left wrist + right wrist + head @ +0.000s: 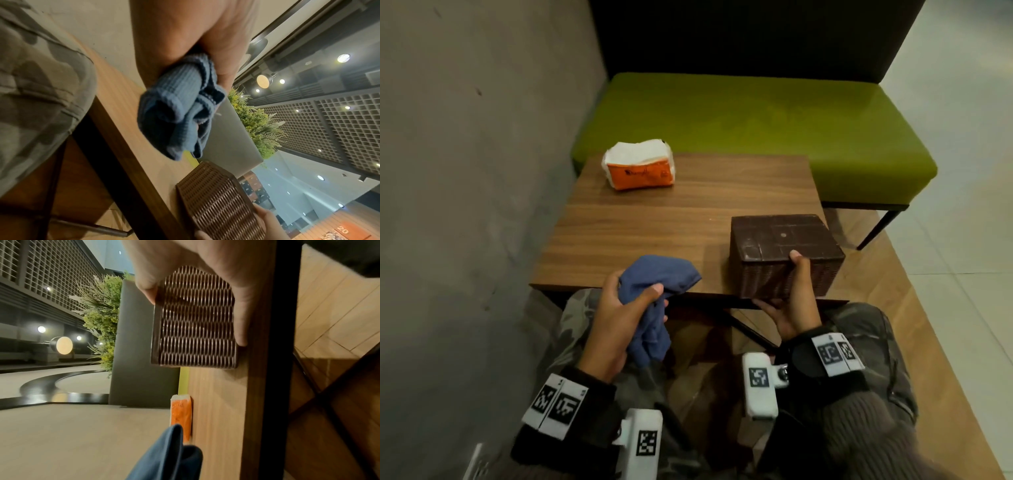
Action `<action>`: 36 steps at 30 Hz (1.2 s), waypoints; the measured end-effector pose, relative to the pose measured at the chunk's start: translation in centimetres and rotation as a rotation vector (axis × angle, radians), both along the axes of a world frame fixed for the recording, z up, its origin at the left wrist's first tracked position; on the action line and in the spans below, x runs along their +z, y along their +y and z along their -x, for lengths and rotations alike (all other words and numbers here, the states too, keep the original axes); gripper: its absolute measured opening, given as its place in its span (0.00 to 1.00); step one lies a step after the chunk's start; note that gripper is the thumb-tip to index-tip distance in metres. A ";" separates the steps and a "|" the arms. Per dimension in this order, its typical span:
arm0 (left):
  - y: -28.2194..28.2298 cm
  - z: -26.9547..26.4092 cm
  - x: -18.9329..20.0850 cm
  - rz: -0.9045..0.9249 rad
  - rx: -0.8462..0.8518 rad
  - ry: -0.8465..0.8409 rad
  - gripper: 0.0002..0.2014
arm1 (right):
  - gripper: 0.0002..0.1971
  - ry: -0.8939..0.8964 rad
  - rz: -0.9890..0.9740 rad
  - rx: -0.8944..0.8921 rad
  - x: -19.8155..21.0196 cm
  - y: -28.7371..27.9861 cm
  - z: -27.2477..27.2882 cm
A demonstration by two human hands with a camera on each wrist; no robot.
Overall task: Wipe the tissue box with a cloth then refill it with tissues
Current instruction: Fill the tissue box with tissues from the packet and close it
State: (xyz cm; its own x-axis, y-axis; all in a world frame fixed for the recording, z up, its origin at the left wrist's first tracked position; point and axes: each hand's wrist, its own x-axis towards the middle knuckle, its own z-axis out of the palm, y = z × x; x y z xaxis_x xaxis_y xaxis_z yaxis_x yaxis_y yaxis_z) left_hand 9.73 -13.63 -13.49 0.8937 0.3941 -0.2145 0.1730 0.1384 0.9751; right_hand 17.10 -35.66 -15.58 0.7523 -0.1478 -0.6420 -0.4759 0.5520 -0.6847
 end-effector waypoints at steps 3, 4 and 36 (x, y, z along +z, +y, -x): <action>0.4 -0.7 0.5 -0.058 -0.065 -0.055 0.06 | 0.37 -0.003 0.009 0.040 0.4 0.6 -1.7; 0.6 -0.9 0.8 -0.036 -0.096 -0.065 0.08 | 0.34 0.008 0.012 0.059 0.5 0.8 -1.9; 10.9 -5.7 11.3 -0.891 -0.614 -0.477 0.16 | 0.12 -1.033 1.094 0.760 16.5 7.5 -3.7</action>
